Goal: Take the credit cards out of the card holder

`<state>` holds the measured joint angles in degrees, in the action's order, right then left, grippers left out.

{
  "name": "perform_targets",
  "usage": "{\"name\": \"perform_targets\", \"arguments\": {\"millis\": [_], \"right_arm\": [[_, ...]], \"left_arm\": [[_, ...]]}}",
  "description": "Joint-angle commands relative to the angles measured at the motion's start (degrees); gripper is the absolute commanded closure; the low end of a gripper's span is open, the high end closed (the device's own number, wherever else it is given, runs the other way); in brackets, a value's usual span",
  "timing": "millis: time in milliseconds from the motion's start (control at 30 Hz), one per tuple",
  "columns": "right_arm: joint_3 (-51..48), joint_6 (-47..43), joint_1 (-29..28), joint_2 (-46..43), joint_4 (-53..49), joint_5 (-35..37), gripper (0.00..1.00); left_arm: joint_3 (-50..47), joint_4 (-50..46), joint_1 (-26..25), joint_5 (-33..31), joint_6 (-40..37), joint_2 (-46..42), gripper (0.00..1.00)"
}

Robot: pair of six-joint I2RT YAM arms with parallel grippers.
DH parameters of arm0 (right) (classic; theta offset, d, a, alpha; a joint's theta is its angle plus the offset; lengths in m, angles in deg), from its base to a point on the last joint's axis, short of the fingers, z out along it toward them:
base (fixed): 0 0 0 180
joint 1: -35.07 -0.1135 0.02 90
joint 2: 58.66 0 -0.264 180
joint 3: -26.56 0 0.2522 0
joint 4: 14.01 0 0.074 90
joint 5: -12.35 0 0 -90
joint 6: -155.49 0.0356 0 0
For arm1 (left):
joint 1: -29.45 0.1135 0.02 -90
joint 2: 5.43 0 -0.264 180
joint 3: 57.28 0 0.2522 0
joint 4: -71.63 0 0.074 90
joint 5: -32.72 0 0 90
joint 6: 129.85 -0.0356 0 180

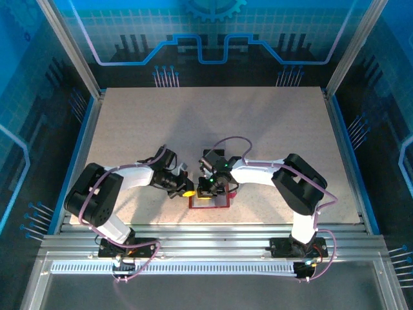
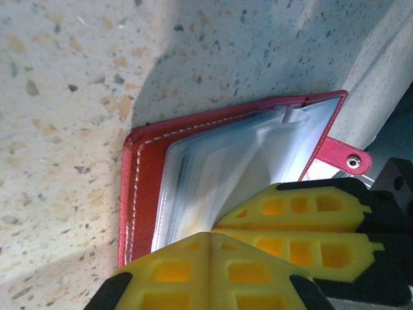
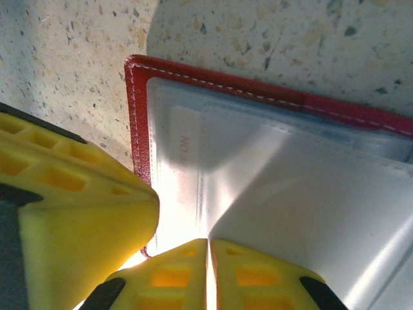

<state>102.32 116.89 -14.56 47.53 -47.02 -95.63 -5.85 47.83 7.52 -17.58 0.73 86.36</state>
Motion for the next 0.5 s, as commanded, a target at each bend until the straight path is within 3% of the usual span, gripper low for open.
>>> {"name": "perform_targets", "arguments": {"millis": [0, 233, 467], "right_arm": [[-0.5, 0.0, -0.9, -1.1, -3.0, 2.2, 0.89], [-0.4, 0.1, -1.1, -1.7, -4.0, 3.3, 0.87], [1.8, -0.5, -1.6, -2.8, -8.4, 6.3, 0.73]], "left_arm": [[-0.9, 1.5, -0.5, 2.5, 0.6, 1.4, 0.99], [-1.5, 0.4, -0.5, 1.1, -0.6, 2.7, 0.99], [-1.5, -1.3, -0.5, -0.3, -2.1, 3.1, 1.0]]}}
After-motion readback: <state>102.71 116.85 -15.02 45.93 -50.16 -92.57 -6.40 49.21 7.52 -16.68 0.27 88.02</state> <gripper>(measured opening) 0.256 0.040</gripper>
